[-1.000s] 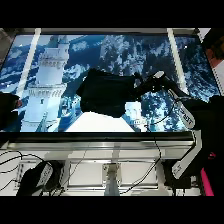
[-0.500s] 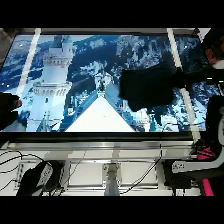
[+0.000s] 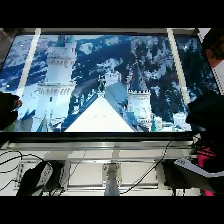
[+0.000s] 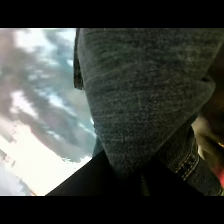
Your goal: Fold the clothes and pants, and hang the long-sleeved shirts on hangers.
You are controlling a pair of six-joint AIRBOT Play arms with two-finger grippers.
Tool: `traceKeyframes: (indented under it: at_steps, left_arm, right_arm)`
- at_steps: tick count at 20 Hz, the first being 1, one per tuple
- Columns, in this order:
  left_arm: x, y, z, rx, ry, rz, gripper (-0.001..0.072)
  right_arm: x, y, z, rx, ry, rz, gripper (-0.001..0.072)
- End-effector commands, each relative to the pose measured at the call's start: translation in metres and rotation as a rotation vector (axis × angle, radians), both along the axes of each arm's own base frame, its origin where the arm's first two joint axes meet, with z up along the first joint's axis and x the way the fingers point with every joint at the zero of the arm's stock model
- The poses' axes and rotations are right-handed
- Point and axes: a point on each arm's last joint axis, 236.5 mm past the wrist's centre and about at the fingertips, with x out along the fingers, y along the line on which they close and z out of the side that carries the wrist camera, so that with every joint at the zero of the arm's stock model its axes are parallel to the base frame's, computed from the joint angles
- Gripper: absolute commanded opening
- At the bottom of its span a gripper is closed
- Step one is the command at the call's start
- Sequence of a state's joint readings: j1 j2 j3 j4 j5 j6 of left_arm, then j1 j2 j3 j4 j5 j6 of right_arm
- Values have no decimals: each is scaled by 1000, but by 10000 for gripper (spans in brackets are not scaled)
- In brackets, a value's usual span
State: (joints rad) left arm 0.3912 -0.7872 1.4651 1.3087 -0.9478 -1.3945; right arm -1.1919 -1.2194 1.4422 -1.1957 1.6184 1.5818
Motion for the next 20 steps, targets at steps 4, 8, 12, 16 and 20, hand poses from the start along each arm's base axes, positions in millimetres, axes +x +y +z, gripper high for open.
traceKeyframes:
  at_steps: [4, 8, 12, 16, 20]
  left_arm:
    - [0, 0, 0, 0, 0, 1, 22]
    - [0, 0, 0, 0, 0, 1, 22]
    - [0, 0, 0, 0, 0, 1, 22]
    - [0, 0, 0, 0, 0, 1, 22]
    - [0, 0, 0, 0, 0, 1, 22]
  right_arm:
    - [-69, -3, -23, 105, 148, -204, 199]
    - [-42, -24, 7, 15, 10, -231, 593]
    - [79, -23, 149, -39, -690, -138, 588]
    - [132, 50, 300, -130, -1179, 171, 588]
    - [149, 124, 355, -183, -1273, 381, 588]
